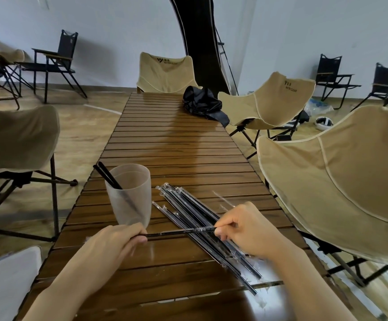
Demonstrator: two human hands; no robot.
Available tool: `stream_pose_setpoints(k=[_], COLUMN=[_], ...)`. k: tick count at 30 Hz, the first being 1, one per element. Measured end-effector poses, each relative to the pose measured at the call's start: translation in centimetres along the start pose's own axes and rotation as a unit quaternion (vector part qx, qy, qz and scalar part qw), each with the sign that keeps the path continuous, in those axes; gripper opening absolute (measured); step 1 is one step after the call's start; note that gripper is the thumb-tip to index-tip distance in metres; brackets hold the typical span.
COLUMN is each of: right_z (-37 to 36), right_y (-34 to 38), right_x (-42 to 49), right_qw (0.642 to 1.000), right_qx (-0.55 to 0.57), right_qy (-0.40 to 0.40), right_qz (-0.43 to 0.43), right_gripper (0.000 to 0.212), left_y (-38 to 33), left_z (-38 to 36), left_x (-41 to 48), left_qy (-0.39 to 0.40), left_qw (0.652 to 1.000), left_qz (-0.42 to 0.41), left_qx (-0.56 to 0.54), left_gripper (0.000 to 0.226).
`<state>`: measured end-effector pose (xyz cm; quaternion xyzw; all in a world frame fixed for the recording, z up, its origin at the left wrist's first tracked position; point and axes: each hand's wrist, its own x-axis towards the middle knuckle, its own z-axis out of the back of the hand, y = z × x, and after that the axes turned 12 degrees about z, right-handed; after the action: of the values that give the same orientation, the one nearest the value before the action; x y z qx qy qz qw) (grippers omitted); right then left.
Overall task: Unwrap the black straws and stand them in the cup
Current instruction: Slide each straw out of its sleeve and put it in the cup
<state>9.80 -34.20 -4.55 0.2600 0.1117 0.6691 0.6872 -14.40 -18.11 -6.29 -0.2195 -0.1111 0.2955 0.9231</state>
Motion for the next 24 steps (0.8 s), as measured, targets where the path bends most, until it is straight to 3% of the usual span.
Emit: stream_pose_setpoints(k=[5, 13, 15, 17, 24], right_z=[1.2, 2.0, 1.6, 1.1, 1.1], right_y=[-1.1, -2.2, -1.9, -1.5, -1.0], right_x=[-0.8, -1.5, -1.2, -0.7, -0.3], right_qw=[0.999, 0.997, 0.997, 0.998, 0.999], right_qx=[0.009, -0.002, 0.005, 0.015, 0.008], right_qy=[-0.024, -0.001, 0.000, -0.002, -0.009], right_qz=[-0.029, -0.077, -0.078, -0.065, -0.052], right_gripper=[0.030, 0.018, 0.012, 0.019, 0.015], left_y=[0.5, 1.3, 1.0, 0.5, 0.4], left_z=[0.1, 0.5, 0.5, 0.4, 0.5], left_x=[0.0, -0.2, -0.3, -0.3, -0.2], left_qy=[-0.004, -0.024, -0.020, -0.017, -0.001], left_qw=[1.000, 0.999, 1.000, 1.000, 0.999], left_qz=[0.013, 0.035, 0.022, 0.010, 0.036], left_qx=[-0.006, -0.002, 0.004, 0.003, 0.013], left_gripper=[0.019, 0.020, 0.019, 0.019, 0.025])
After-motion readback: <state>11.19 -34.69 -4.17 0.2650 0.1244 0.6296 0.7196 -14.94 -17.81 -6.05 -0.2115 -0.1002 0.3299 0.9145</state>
